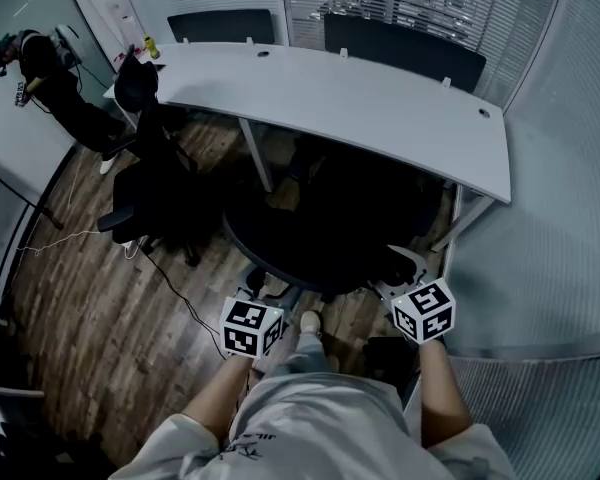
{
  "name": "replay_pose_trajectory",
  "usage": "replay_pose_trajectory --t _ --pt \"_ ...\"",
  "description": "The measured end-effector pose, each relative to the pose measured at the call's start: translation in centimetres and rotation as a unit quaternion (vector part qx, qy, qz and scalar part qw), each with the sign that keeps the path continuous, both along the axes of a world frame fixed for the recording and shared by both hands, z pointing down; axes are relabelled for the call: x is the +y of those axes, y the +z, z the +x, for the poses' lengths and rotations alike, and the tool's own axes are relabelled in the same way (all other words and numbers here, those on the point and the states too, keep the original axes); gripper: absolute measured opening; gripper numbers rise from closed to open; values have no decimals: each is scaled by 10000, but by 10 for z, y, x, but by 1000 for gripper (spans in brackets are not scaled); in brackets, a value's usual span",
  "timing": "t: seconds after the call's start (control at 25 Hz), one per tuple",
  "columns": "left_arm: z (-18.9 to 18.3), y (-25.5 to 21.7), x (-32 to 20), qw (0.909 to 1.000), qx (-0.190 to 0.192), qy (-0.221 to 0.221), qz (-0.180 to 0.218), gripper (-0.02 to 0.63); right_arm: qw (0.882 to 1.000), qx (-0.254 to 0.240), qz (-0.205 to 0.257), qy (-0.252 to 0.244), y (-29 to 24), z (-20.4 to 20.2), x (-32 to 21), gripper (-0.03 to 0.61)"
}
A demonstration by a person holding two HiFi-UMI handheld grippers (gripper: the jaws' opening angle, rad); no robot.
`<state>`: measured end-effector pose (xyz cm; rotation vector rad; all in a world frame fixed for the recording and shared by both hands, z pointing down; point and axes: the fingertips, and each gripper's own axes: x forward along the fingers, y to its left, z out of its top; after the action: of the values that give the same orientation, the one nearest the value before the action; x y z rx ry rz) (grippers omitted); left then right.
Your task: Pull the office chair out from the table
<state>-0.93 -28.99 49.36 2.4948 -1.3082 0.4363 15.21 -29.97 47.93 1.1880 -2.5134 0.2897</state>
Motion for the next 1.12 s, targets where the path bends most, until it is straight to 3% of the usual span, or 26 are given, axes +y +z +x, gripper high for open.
replay_pose_trajectory --t 1.12 --pt "-16 3 75 9999 57 -113 47 325 9997 -65 -51 -244 6 -17 74 218"
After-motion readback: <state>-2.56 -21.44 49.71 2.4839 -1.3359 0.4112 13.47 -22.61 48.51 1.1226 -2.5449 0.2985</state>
